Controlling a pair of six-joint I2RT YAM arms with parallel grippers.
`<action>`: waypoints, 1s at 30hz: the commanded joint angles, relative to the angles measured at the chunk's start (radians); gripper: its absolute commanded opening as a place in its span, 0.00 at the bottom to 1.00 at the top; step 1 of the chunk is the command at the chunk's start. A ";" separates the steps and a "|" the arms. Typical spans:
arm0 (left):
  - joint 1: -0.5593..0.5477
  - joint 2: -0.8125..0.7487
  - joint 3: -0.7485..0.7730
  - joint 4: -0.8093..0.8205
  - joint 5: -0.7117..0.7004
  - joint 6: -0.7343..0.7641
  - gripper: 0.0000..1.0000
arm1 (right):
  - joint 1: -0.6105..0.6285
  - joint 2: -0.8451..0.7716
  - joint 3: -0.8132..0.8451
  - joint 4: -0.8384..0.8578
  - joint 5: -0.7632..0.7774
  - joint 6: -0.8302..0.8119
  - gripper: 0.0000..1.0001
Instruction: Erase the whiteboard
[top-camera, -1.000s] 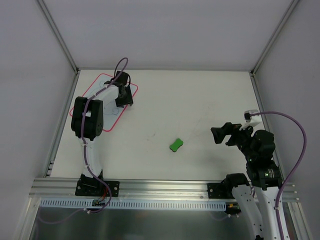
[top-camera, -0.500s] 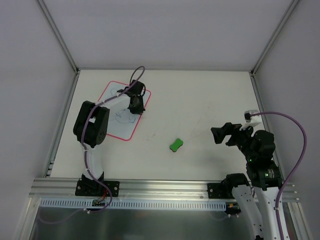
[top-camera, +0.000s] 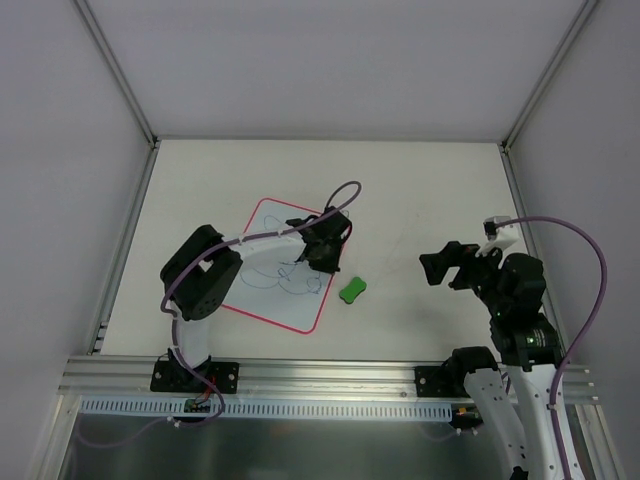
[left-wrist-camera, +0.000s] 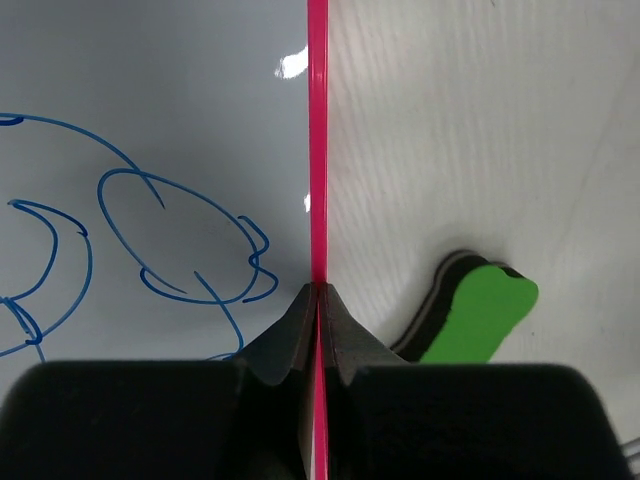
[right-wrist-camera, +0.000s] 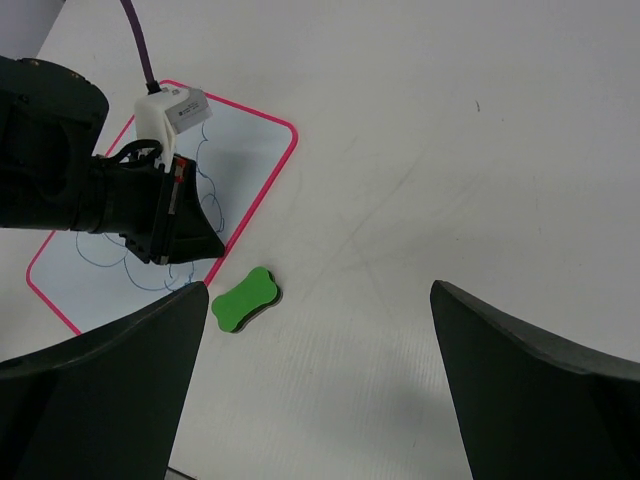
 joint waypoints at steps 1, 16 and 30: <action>-0.058 -0.014 -0.060 -0.129 0.042 -0.045 0.01 | 0.007 0.044 0.004 0.002 -0.031 0.019 0.99; 0.190 -0.427 -0.169 -0.131 -0.083 -0.018 0.69 | 0.432 0.388 0.033 -0.032 0.524 0.231 0.99; 0.391 -0.924 -0.586 -0.132 -0.271 -0.147 0.99 | 0.817 1.087 0.334 -0.049 0.787 0.676 0.98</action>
